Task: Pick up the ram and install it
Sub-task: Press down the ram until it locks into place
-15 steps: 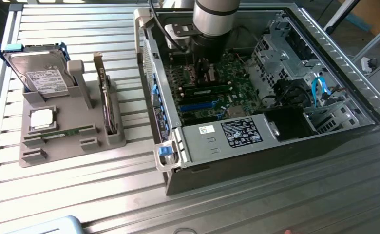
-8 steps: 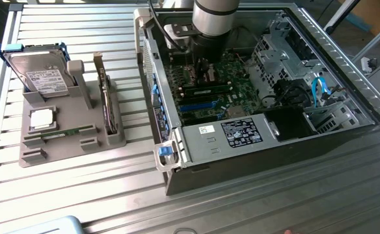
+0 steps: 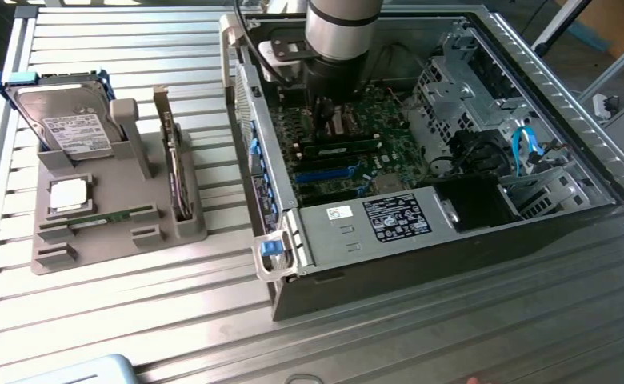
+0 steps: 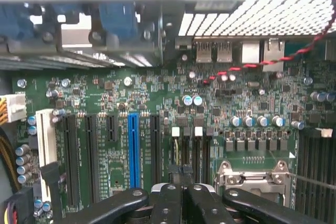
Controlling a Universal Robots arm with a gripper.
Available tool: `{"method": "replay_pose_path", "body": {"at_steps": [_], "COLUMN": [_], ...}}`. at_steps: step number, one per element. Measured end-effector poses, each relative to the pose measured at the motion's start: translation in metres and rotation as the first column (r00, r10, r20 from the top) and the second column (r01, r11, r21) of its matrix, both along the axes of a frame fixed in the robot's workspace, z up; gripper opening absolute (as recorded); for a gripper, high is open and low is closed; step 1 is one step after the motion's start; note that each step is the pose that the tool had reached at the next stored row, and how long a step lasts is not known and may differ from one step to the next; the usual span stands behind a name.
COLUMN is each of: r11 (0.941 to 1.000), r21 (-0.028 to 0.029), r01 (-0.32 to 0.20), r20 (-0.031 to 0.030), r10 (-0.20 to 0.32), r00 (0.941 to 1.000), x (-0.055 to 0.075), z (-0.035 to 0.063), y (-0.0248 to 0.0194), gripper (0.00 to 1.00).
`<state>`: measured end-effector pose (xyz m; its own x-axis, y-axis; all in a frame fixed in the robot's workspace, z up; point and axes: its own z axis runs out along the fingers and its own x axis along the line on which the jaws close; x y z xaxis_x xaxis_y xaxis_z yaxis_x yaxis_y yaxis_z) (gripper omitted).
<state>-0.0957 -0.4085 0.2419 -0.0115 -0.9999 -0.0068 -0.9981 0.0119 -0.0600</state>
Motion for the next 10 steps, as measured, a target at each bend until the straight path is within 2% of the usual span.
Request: {"method": "replay_pose_path", "body": {"at_steps": [10], "r11": [1.0], "r21": [-0.0001], "r01": [0.0], "r20": [0.0], "r10": [0.0], "r00": [1.0], "x": [-0.0074], "z": [-0.0002], "y": [0.0], "gripper": [0.1]}}
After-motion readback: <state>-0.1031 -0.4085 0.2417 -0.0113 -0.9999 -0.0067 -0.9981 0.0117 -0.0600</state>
